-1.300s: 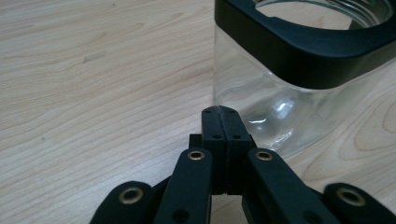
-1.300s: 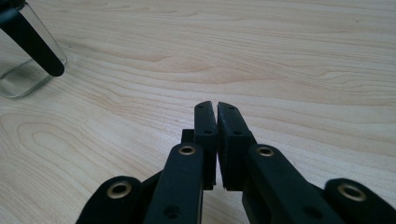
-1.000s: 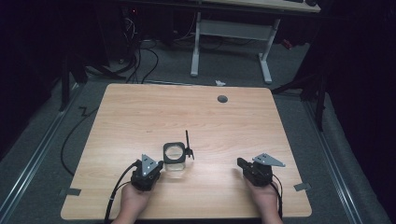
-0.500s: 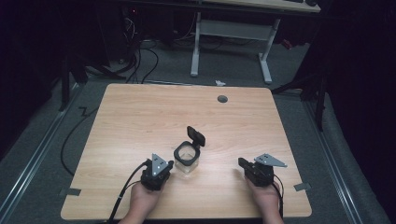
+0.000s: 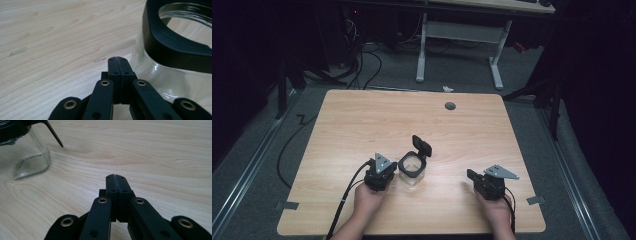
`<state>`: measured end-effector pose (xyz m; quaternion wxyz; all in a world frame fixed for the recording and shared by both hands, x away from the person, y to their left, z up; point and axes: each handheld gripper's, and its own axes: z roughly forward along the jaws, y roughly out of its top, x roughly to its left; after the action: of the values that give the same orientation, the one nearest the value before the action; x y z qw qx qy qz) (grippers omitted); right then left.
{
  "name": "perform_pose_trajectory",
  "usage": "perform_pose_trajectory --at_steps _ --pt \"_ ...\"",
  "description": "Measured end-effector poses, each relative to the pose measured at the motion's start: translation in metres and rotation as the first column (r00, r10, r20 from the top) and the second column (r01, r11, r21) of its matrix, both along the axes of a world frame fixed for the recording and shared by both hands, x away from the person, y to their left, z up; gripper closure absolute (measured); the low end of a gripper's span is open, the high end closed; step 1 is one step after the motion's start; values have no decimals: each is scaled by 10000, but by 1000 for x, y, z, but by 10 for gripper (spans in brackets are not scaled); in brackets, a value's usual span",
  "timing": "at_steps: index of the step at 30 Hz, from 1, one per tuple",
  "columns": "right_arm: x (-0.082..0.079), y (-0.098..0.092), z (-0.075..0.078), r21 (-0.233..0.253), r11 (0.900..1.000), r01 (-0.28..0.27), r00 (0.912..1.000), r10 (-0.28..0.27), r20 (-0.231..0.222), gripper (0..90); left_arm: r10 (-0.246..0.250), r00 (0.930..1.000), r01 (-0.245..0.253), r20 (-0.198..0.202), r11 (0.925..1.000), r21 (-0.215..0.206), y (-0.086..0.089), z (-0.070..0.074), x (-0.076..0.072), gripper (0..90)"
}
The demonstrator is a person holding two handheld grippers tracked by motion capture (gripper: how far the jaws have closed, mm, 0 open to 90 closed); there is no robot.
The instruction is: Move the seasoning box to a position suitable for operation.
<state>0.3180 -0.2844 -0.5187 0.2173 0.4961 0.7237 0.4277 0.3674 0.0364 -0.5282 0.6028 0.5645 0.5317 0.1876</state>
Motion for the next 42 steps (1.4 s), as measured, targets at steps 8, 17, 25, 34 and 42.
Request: perform_pose_trajectory --at_steps 8,17,25,34,42 --pt "-1 0 0 17 10000 5 10000 -5 3 897 -163 9999 163 42 9999 2 -4 1 -9 900" --pt "-1 -2 0 17 10000 73 10000 -74 40 888 -442 9990 442 57 9990 -98 -12 3 -26 900" --pt "-1 -1 0 -14 10000 47 10000 -47 -5 888 -799 9968 799 29 9967 -157 -21 1 -35 900" --pt "0 -2 -1 14 10000 87 10000 -87 -16 889 -1005 9949 1007 100 9948 -176 -27 3 -41 900" --pt "0 -1 -2 -39 10000 10 10000 -10 -61 892 -948 9954 952 134 9949 -335 -15 5 -49 900"
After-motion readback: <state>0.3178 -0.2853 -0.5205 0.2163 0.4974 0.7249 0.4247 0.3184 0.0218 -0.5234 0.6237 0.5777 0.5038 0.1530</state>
